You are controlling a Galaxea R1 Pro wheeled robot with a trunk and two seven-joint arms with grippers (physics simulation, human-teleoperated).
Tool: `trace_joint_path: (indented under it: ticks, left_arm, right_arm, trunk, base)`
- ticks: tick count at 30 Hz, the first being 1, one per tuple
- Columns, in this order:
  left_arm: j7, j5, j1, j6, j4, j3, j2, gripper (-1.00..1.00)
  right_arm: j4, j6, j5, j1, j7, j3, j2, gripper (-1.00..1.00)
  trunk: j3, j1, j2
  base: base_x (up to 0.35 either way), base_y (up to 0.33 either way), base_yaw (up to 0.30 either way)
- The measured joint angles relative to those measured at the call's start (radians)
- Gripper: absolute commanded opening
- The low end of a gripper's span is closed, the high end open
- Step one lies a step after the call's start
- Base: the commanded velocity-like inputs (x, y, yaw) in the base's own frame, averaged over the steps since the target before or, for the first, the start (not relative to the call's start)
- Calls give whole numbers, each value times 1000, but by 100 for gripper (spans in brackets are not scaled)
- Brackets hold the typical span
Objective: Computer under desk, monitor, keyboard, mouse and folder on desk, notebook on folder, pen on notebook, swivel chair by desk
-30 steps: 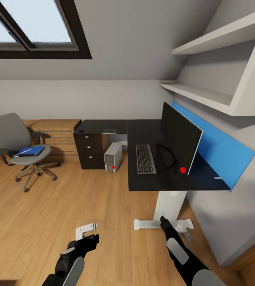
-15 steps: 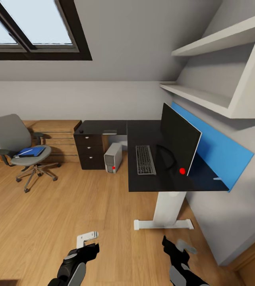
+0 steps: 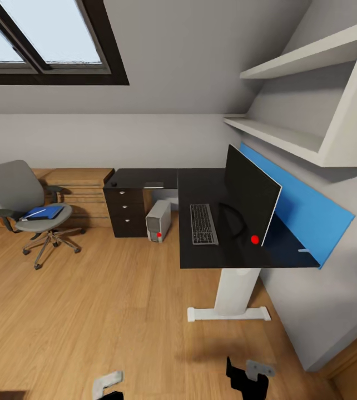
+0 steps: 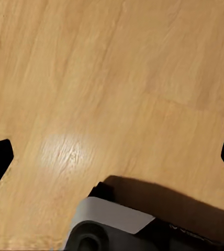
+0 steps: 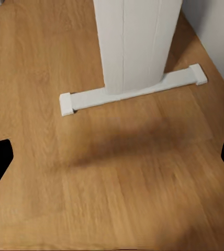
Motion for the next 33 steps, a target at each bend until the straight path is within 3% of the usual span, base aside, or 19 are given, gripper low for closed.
trace_joint_path:
  ticks: [1,5,6,7,14,15,19,33]
  left_arm:
    - [-6,-2,0,-108,130,-13,0,100]
    - [-20,-12,0,-257,254,-36,1,100]
    - [-24,-12,0,-327,296,-45,0,100]
    - [-25,-12,0,-350,309,-51,-1,100]
    - [-25,-12,0,-359,315,-53,-2,100]
    - [-25,-11,0,-359,340,-75,-4,100]
    - [-25,-11,0,-358,342,-77,-3,100]
    - [-26,-10,0,-358,343,-77,-2,100]
  right_arm:
    - [3,-4,10,4,5,0,2,100]
    - [5,-7,16,5,9,1,3,100]
    - [5,-7,18,6,11,2,14,100]
    - [4,-8,25,7,12,2,25,100]
    - [5,-9,28,8,10,1,32,100]
    - [6,-8,30,11,10,4,45,100]
    - [5,-11,32,26,8,3,64,100]
    - [5,-12,31,27,7,2,68,100]
  trunk:
    - [0,0,0]
    - [0,0,0]
    - [0,0,0]
    - [0,0,0]
    - [0,0,0]
    - [0,0,0]
    - [0,0,0]
    - [0,0,0]
  base:
    - [0,0,0]
    - [30,66,0]
    - [163,268,-8]
    - [166,272,-7]
    - [177,290,94]
    - [181,296,278]
    - [194,294,279]
    - [238,264,280]
